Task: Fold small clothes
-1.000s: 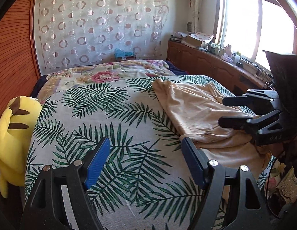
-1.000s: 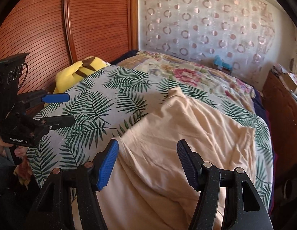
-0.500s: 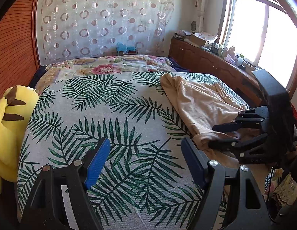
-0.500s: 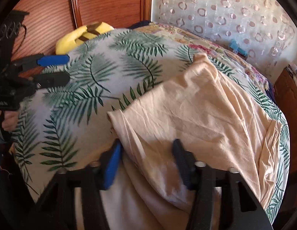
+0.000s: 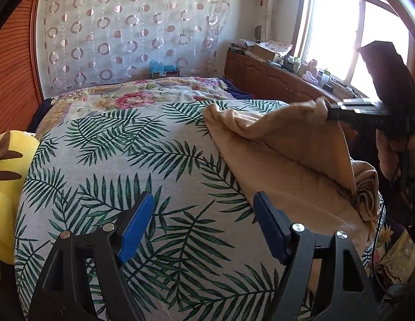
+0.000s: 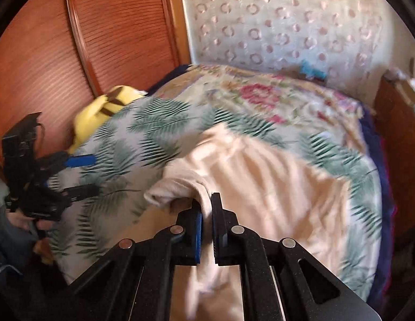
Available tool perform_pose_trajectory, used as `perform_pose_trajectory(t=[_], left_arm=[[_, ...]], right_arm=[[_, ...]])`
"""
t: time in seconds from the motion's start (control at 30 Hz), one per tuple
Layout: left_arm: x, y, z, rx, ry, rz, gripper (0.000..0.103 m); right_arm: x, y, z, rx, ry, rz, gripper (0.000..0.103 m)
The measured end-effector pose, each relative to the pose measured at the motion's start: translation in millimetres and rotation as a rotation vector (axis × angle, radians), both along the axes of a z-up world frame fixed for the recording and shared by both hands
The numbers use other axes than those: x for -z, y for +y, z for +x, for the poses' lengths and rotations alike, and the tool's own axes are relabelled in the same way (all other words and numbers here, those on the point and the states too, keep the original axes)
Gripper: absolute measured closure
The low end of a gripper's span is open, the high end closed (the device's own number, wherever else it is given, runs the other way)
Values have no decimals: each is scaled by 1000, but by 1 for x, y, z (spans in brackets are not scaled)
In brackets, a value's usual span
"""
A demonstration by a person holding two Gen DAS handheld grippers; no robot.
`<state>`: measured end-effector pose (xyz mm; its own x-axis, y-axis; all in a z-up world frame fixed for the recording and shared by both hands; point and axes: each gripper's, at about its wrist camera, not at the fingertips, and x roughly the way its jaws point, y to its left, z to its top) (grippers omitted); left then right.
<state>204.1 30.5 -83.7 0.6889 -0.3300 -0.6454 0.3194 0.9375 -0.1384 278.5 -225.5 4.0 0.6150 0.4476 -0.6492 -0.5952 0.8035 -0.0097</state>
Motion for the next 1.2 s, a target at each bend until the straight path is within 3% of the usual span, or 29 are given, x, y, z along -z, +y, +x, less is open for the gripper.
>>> perform_pose_trajectory(t=[0.23, 0.43, 0.5, 0.57, 0.7, 0.93, 1.2], left_arm=[[-1, -11, -1, 13, 6, 18, 26], [0, -16, -2, 16, 16, 37, 26], [0, -19, -1, 19, 18, 39, 26], [-1, -23, -1, 24, 19, 43, 26], [-3, -31, -5, 45, 12, 45, 26], [-9, -47, -21, 79, -4, 46, 26], [-8, -66, -47, 102, -18, 55, 26]], right_arm=[[-6, -31, 54, 175, -59, -97, 98], [19, -68, 110, 379, 19, -108, 98], [26, -68, 116, 397, 50, -127, 91], [27, -71, 114, 416, 42, -144, 78], [12, -73, 92, 414, 19, -97, 75], [-13, -86, -3, 337, -42, -23, 73], [12, -93, -86, 282, -10, -14, 73]])
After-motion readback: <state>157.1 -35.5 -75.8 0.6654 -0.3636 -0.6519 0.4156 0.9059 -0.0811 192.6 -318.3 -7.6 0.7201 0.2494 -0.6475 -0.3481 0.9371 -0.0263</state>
